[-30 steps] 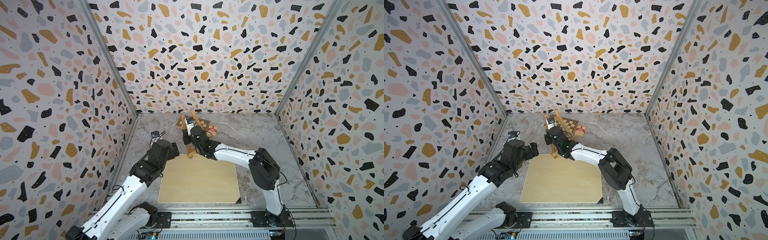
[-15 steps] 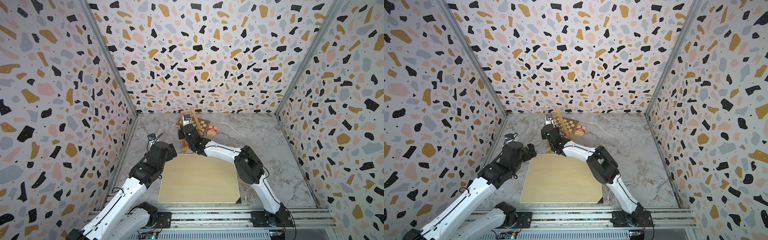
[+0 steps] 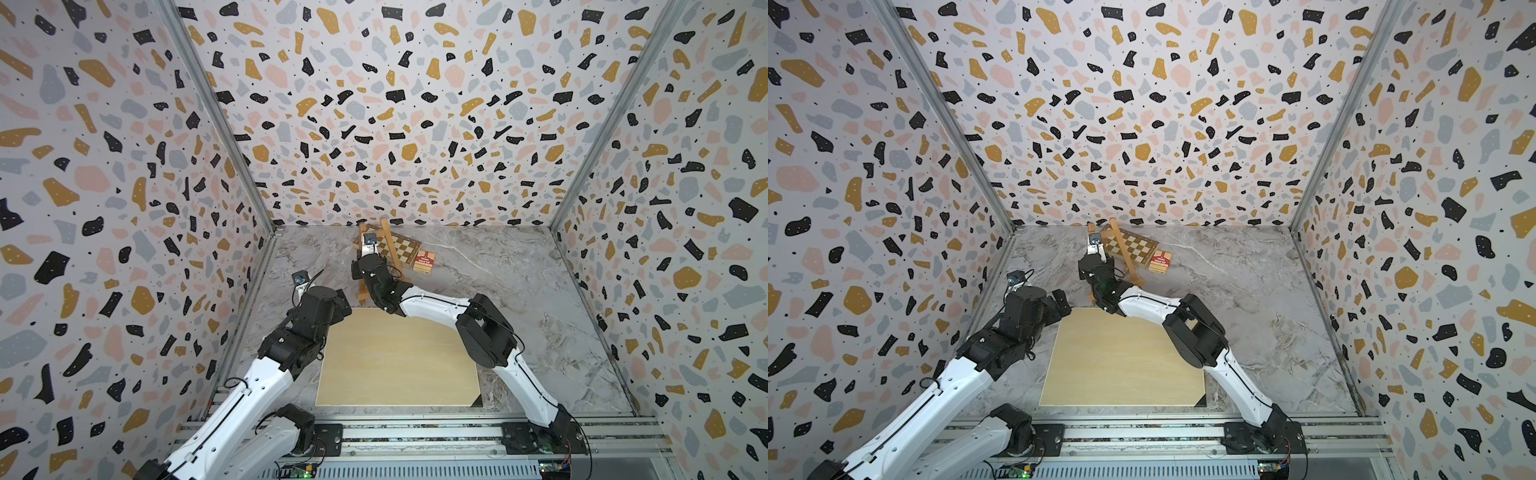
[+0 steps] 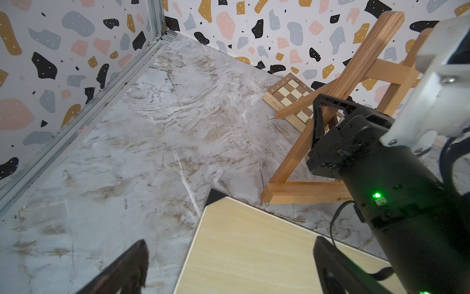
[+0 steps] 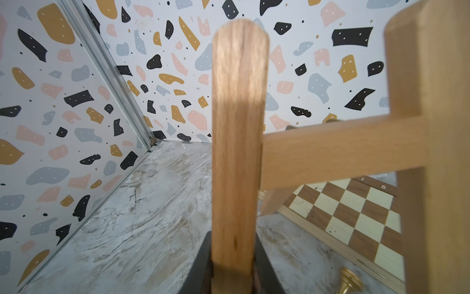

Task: Assemble the easel
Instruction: Place the easel at the center of the board.

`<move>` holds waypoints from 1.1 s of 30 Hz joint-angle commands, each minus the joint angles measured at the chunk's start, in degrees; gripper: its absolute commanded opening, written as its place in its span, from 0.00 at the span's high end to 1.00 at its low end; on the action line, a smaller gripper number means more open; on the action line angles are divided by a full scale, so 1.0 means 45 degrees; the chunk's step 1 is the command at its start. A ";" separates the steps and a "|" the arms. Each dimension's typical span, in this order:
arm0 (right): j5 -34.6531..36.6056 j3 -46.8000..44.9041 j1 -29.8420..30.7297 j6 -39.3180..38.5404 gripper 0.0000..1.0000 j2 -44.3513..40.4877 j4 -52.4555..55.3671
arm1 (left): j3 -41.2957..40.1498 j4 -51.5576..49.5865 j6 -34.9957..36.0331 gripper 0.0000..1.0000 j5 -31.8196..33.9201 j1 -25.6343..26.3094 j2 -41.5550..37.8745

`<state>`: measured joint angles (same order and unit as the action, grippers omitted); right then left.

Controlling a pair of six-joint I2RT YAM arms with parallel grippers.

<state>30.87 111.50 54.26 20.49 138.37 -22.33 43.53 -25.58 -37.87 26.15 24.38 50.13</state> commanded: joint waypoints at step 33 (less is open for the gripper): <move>-0.0782 -0.4209 0.0598 0.1090 0.13 -0.5877 0.2556 | -0.1019 -0.1386 -0.0690 0.01 -0.0214 -0.0161 -0.2286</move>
<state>30.65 96.07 56.80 24.03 119.79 -12.58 40.34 -29.50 -39.97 26.52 24.05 40.91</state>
